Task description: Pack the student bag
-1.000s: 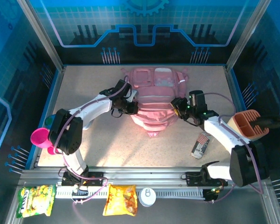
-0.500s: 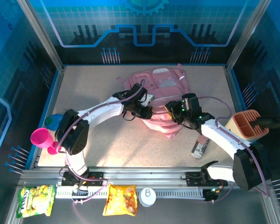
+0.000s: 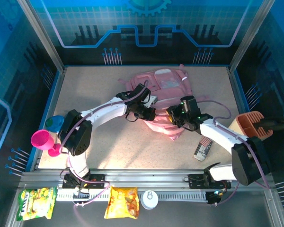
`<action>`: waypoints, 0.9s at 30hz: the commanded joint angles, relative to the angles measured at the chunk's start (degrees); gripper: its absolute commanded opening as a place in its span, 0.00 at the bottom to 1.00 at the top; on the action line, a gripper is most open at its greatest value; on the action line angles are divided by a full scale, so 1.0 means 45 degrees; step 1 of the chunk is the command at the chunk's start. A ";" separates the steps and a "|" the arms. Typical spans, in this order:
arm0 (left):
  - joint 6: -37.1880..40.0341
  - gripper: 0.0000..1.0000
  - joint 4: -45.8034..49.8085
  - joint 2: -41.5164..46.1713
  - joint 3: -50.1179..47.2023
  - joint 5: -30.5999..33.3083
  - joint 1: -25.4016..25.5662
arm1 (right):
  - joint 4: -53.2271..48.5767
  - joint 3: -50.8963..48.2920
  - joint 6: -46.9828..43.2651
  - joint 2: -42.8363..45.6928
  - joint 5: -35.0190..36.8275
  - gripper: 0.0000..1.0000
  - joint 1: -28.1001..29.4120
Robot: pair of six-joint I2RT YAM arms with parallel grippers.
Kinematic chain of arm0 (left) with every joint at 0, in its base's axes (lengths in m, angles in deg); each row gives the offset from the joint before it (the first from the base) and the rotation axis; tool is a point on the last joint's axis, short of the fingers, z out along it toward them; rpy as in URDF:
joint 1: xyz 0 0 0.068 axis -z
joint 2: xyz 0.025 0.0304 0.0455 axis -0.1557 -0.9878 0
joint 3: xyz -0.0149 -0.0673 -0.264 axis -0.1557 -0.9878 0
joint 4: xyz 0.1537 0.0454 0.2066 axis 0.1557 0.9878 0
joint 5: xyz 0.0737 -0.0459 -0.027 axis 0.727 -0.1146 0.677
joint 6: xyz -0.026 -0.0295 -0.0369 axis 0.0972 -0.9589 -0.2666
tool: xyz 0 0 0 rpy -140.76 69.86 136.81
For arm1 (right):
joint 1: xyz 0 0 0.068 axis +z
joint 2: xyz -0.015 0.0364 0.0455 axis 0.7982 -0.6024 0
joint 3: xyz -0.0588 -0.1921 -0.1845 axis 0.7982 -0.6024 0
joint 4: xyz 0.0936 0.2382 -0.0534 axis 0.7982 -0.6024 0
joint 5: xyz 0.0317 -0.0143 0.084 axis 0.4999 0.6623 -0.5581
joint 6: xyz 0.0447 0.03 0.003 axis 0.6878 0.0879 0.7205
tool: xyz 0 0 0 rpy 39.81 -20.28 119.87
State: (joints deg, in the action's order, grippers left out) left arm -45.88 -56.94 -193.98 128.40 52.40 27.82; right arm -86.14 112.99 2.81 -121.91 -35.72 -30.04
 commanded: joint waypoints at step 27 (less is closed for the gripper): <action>0.0452 0.18 0.0483 -0.2211 0.3234 0.0706 -0.4373 | -0.0426 0.1084 -0.2758 -0.0725 -0.0565 0.10 -0.0338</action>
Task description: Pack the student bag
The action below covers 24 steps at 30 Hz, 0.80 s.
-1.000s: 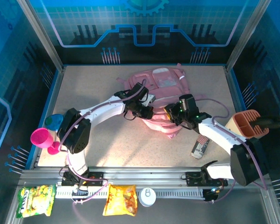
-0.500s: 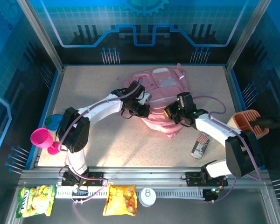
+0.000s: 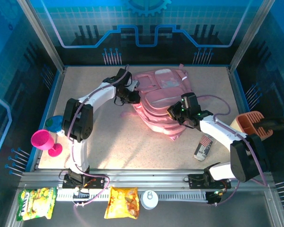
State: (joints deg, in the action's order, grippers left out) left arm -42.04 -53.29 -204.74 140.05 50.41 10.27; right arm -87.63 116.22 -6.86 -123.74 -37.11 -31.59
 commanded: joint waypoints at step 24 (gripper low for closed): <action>-0.5294 0.91 0.0995 0.5022 -0.6336 0.8604 -0.3550 | -0.1574 0.2989 -0.4768 -0.1407 -0.0068 0.79 0.1517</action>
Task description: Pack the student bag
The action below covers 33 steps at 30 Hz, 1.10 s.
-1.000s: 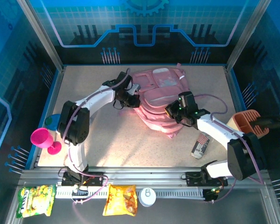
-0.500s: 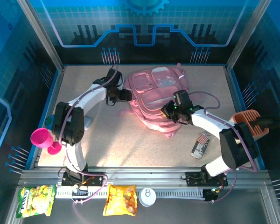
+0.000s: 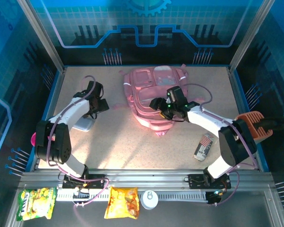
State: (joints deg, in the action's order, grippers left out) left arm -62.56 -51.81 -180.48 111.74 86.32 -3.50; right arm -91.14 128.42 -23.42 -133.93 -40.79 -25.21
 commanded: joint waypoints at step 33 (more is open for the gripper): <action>-0.3258 0.90 0.1874 0.0967 0.0108 -0.2217 0.2353 | -0.1380 0.0597 -0.2073 0.1326 0.1474 0.92 0.0102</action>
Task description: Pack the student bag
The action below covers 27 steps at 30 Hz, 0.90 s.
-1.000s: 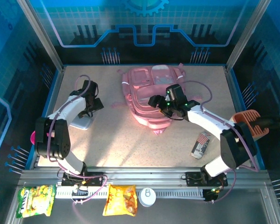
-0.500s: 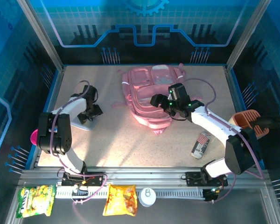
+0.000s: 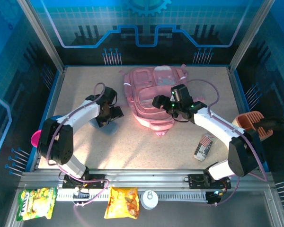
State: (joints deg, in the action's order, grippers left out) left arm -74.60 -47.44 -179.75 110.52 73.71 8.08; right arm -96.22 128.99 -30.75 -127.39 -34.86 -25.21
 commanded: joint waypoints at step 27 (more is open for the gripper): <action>-0.2379 0.96 -0.1311 -0.1121 -0.0889 -0.0543 -0.3613 | -0.0478 0.1652 -0.1176 -0.1696 -0.0870 1.00 0.0730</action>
State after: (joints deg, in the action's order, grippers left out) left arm -84.00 -53.21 -183.67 104.93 71.46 -7.79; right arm -98.29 134.76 -35.86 -133.86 -37.73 -22.63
